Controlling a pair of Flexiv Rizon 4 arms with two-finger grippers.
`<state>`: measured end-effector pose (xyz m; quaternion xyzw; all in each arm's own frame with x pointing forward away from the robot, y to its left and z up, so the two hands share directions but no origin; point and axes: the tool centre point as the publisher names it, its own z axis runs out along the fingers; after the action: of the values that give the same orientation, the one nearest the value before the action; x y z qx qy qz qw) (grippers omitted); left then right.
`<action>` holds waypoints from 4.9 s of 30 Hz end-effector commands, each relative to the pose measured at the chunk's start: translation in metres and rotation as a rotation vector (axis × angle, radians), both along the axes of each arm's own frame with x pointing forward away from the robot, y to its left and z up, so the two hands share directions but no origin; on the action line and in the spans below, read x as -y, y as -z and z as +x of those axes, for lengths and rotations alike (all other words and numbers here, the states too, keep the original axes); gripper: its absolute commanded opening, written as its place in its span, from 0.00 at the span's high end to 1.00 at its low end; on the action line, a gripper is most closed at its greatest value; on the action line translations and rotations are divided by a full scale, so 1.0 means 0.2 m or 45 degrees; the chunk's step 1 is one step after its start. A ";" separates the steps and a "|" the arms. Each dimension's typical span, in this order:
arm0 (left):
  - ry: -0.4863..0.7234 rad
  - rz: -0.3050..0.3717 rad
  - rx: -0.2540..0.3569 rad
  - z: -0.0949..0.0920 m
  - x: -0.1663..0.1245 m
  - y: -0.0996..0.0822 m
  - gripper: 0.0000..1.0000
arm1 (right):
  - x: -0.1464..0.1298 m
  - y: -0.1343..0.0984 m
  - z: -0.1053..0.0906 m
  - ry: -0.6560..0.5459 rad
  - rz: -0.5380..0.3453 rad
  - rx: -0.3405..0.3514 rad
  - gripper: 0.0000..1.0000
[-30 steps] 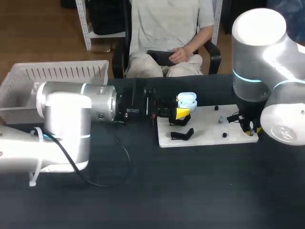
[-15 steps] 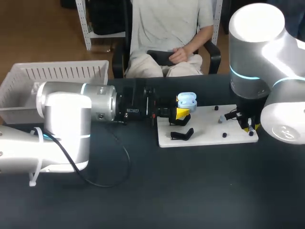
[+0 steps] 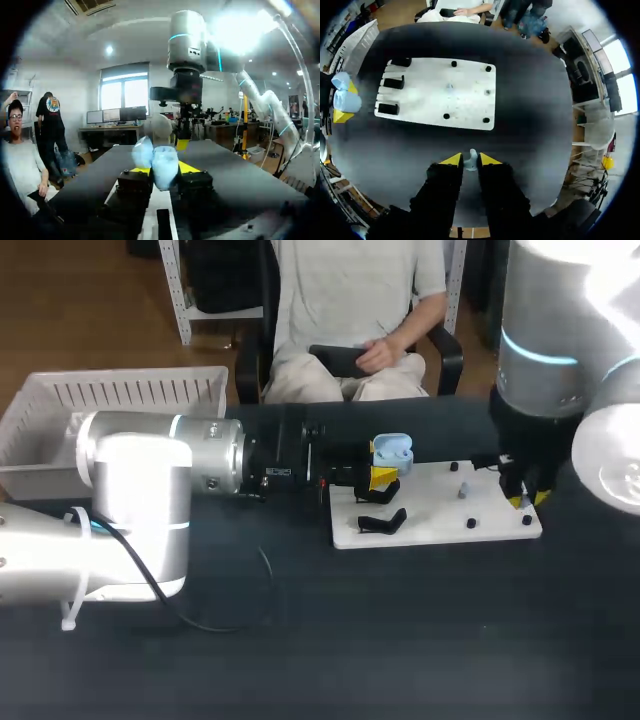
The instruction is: Pick up each earbud case from the left stands, insert the matching earbuds, close the lid, and place the case in the box.
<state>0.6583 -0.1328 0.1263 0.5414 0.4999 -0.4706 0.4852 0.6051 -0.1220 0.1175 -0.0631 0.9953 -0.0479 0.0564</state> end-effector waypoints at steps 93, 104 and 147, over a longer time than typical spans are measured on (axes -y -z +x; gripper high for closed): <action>-0.012 -0.004 0.006 -0.01 0.00 0.00 1.00 | -0.78 -0.40 0.18 1.084 0.110 -0.089 1.00; -0.012 -0.004 0.006 -0.01 0.00 0.00 1.00 | -0.78 -0.39 0.21 1.113 0.087 -0.025 1.00; -0.012 -0.004 0.006 -0.01 0.00 0.00 1.00 | -0.75 -0.32 0.26 1.135 0.136 -0.079 1.00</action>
<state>0.6586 -0.1325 0.1262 0.5413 0.5002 -0.4704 0.4853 0.6575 0.0290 0.1821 0.3730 0.9277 -0.0157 0.0035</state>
